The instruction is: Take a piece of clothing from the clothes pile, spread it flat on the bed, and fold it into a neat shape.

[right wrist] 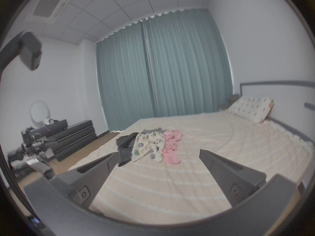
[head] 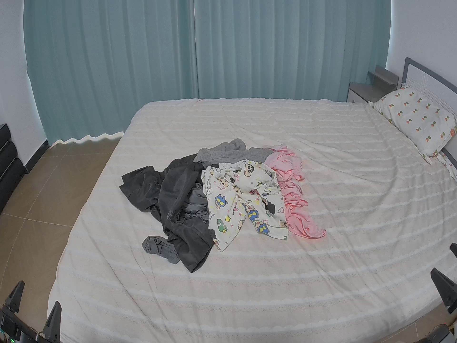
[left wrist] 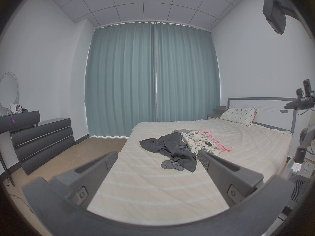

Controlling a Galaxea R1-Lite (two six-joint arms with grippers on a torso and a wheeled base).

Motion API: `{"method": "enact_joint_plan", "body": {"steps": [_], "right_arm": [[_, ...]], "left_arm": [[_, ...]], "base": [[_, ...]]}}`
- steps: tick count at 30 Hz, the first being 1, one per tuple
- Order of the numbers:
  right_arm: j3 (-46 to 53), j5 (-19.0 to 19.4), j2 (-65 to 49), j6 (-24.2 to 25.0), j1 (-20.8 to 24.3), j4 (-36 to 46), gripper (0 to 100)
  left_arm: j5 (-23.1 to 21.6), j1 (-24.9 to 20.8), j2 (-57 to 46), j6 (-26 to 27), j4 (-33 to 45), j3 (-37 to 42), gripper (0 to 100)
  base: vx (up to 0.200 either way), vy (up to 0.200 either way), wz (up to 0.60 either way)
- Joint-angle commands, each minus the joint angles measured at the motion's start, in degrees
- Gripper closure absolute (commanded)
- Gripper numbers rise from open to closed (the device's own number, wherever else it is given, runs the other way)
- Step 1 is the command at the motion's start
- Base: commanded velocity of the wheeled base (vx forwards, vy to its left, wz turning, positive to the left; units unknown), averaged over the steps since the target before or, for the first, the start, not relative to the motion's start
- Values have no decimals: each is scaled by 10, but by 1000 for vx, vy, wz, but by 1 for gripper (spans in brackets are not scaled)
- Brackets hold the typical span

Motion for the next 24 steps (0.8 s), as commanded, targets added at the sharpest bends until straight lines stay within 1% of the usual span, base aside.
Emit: {"method": "enact_joint_plan", "body": {"steps": [1, 2, 4, 6, 7, 8, 12, 14, 16, 20, 21, 23, 24], "right_arm": [[-63, 80, 458, 208, 156, -186, 0], [-72, 69, 534, 253, 174, -262, 0], [-92, 45, 623, 279, 180, -329, 0], [-114, 21, 705, 286, 182, -376, 0], [-116, 20, 711, 286, 182, -378, 0], [-135, 5, 763, 287, 182, -401, 0], [-216, -18, 878, 291, 181, -410, 0], [-241, -25, 911, 291, 181, -411, 0], [-286, -41, 965, 291, 182, -410, 0], [-349, -78, 1040, 291, 191, -409, 0], [-349, -78, 1040, 291, 191, -409, 0], [-387, -109, 1083, 291, 197, -407, 0], [-401, -117, 1093, 291, 201, -407, 0]], "left_arm": [[0, 0, -7, 0, 0, 9, 0], [0, 0, -7, 0, 0, 9, 0], [0, 0, -7, 0, 0, 9, 0], [0, 0, -7, 0, 0, 9, 0], [0, 0, -7, 0, 0, 9, 0], [0, 0, -7, 0, 0, 9, 0], [0, 0, -7, 0, 0, 9, 0], [0, 0, -7, 0, 0, 9, 0], [0, 0, -7, 0, 0, 9, 0], [0, 0, -7, 0, 0, 9, 0], [0, 0, -7, 0, 0, 9, 0], [0, 0, -7, 0, 0, 9, 0], [0, 0, -7, 0, 0, 9, 0]], "base": [[0, 0, 0], [0, 0, 0], [0, 0, 0], [0, 0, 0], [0, 0, 0], [0, 0, 0], [0, 0, 0], [0, 0, 0], [0, 0, 0], [0, 0, 0], [0, 0, 0], [0, 0, 0], [0, 0, 0]]}}
